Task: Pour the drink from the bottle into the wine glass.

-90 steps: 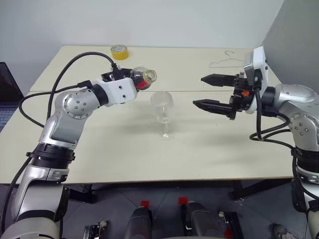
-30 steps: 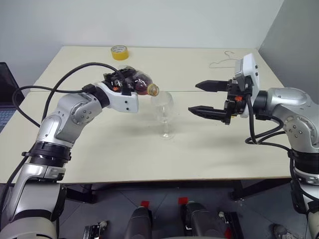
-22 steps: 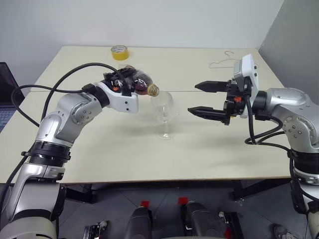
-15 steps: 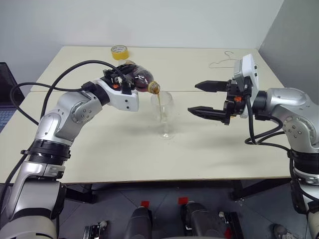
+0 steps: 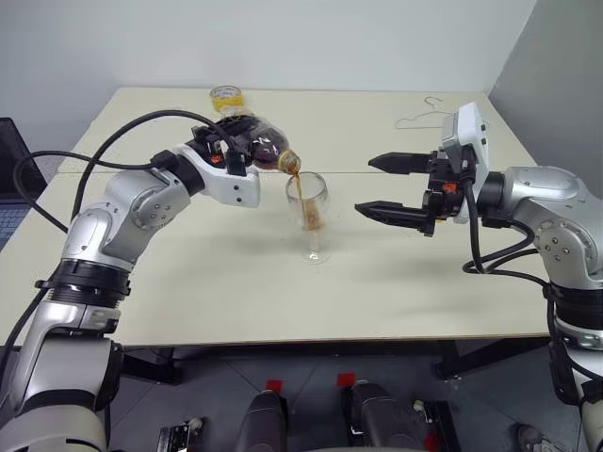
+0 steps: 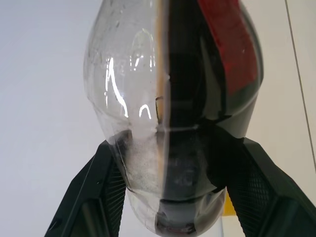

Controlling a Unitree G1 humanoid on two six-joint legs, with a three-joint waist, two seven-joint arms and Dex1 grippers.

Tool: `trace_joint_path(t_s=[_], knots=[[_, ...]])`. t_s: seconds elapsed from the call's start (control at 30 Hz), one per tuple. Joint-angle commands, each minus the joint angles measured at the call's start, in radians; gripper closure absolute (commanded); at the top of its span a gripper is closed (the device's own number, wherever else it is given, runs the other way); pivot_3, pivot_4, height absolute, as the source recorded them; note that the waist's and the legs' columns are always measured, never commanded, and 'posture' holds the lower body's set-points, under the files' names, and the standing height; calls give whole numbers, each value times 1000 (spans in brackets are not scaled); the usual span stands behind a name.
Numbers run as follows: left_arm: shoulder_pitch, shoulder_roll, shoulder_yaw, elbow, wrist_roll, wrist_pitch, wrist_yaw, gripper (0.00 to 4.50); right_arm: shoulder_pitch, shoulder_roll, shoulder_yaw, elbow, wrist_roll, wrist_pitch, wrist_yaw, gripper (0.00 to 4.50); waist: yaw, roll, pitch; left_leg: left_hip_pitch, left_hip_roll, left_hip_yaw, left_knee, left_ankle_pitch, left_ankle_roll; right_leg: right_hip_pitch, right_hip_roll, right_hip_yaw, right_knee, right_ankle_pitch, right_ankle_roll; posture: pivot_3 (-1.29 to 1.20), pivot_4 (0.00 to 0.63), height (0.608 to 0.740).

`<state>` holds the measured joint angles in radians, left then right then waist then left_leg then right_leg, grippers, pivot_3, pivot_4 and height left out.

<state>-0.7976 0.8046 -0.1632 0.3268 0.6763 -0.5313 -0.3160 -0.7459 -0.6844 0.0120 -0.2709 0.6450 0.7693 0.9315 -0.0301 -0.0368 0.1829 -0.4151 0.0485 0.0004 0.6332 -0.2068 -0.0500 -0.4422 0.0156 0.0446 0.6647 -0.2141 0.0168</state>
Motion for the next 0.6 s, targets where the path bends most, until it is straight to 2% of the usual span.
trace_joint_path(t_s=[0.03, 0.6], knots=[[-39, 22, 12, -13, -1, -6, 29, 1681, -3, -1, -19, -25, -4, -24, -6, 0, 0, 0, 0, 0, 0, 0, 0, 0, 0, 0, 0, 0, 0, 0, 0, 0, 150, 740], [-45, 13, 10, 0, -2, -7, 29, 1681, -4, 6, -15, -29, -9, -23, -5, 0, 0, 0, 0, 0, 0, 0, 1, 0, 0, 0, 0, 0, 1, 0, 0, 0, 150, 740]])
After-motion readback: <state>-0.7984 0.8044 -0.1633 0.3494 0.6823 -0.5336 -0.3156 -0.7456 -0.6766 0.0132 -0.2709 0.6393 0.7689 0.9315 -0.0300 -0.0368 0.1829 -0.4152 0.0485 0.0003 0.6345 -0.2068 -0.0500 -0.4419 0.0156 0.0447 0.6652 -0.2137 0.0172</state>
